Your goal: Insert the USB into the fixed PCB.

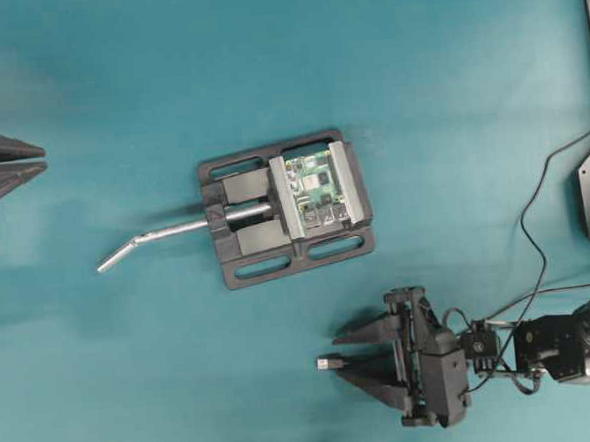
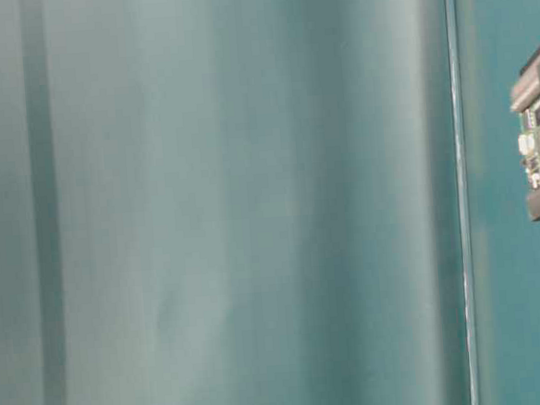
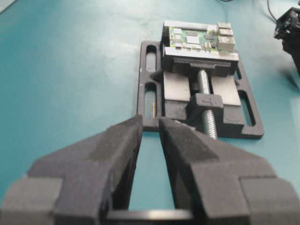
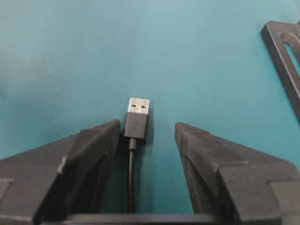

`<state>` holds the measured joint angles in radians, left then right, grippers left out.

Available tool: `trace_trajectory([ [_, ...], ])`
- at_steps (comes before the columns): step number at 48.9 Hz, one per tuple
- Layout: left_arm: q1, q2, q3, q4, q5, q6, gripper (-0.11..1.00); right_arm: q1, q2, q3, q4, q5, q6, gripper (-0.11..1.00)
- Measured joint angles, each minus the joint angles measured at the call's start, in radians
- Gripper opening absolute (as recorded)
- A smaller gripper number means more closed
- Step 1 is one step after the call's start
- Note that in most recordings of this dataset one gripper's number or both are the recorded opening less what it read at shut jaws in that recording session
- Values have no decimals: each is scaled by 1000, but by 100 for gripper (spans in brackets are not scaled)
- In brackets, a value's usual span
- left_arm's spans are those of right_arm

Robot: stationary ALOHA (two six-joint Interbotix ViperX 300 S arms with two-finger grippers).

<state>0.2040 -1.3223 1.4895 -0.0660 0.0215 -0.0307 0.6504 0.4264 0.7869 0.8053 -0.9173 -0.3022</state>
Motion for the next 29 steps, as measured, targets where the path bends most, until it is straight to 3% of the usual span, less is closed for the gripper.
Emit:
trace_trajectory([
  [5,2,0,2,-2,2,0,28,0,0,0,0,2,0,56],
  [19,0,-2,3,0,0,0,28,6,2,-2,-2,15,0,25],
  [29,0,-2,5,-2,0,0,28,6,2,-2,-2,26,0,22],
])
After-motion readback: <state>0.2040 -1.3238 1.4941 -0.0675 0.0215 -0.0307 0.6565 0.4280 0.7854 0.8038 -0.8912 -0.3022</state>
